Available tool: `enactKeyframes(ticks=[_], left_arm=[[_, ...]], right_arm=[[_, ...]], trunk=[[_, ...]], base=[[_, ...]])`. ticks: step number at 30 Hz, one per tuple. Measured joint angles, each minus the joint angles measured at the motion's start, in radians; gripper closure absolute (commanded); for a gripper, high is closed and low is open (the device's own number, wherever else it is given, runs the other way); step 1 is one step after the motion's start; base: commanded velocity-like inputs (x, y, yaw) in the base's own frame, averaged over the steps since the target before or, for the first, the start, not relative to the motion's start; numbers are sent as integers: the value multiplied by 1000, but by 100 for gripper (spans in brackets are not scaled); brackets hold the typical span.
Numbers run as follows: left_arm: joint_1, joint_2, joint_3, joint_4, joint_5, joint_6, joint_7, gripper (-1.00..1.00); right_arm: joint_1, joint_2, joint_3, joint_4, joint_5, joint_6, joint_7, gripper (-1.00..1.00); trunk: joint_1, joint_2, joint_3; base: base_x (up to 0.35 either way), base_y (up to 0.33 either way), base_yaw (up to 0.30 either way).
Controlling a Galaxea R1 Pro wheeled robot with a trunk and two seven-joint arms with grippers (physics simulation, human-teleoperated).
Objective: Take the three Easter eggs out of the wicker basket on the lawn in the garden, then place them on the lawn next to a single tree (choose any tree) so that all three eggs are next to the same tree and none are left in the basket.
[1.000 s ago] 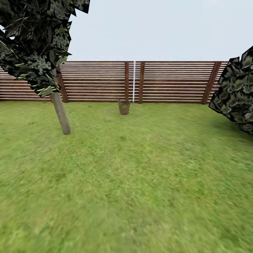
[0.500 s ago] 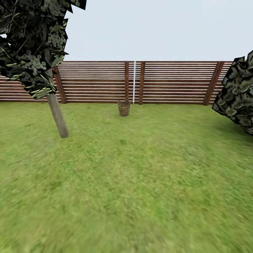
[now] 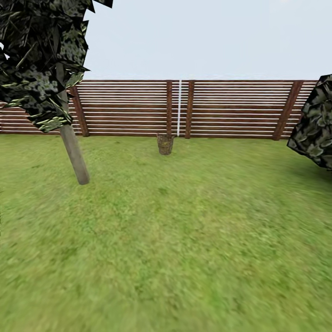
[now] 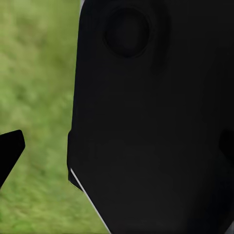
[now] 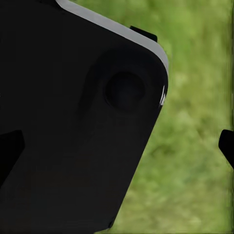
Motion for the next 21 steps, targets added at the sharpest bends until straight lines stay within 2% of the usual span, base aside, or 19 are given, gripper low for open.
enactKeyframes(ticks=[16, 21], left_arm=[[0, 0, 0, 0, 0, 0, 0, -100], [0, -1, 0, 0, 0, 0, 0, -100]], right_arm=[[0, 0, 0, 0, 0, 0, 0, -100], [0, 0, 0, 0, 0, 0, 0, -100]], trunk=[[0, 0, 0], [0, 0, 0]], base=[[327, 0, 105], [327, 0, 23]])
